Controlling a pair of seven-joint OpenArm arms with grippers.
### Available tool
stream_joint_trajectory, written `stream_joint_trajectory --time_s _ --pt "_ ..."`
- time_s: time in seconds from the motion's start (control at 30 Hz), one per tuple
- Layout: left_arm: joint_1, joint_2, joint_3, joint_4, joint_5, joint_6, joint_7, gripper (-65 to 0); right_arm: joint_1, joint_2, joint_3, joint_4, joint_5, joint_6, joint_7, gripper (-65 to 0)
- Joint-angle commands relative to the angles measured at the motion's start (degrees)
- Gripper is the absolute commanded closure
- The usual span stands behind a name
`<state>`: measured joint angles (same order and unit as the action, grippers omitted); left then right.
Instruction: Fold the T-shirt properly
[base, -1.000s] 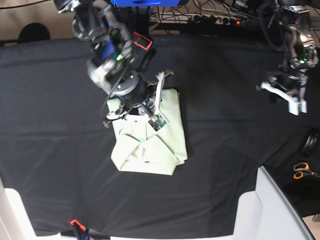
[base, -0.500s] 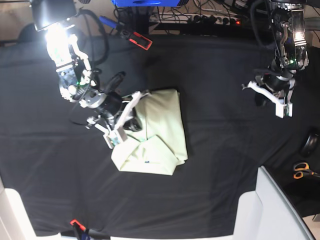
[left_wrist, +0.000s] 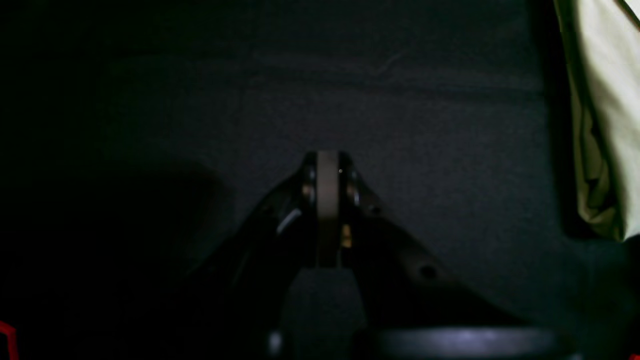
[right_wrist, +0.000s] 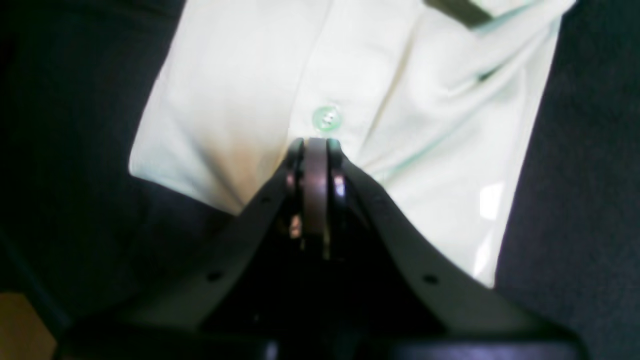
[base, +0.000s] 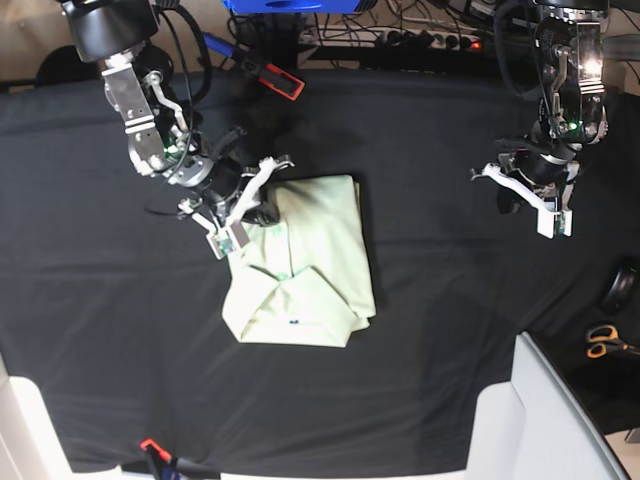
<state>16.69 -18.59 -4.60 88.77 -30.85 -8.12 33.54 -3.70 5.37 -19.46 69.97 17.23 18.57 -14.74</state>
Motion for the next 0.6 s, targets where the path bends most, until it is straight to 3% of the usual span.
stream_joint_trajectory --time_s 0.0,0.13,0.23,0.47,0.57 --pt "0.1 -1.1 0.0 1.1 -0.2 -0.2 -1.1 0.0 0.1 -0.1 0.1 2.6 0.4 0.9 1.0 -0.7" --pt "0.4 -1.3 2.3 3.0 -0.1 -0.2 -1.2 0.0 -3.2 1.7 0.2 15.5 0.2 0.6 -5.5 -0.7" --pt "2.0 -1.2 4.4 5.0 2.3 -0.2 -1.4 0.0 -6.5 3.9 0.3 23.3 0.1 -2.3 -7.8 -0.7" --pt "14.5 1.2 16.2 7.4 31.2 -0.2 -14.4 0.0 -19.3 13.5 0.6 33.6 0.1 -11.6 -7.5 -0.7" --pt "21.1 3.0 14.8 7.8 36.4 -0.2 -15.5 0.0 -26.8 16.0 0.6 37.7 0.1 -17.2 -7.5 -0.7"
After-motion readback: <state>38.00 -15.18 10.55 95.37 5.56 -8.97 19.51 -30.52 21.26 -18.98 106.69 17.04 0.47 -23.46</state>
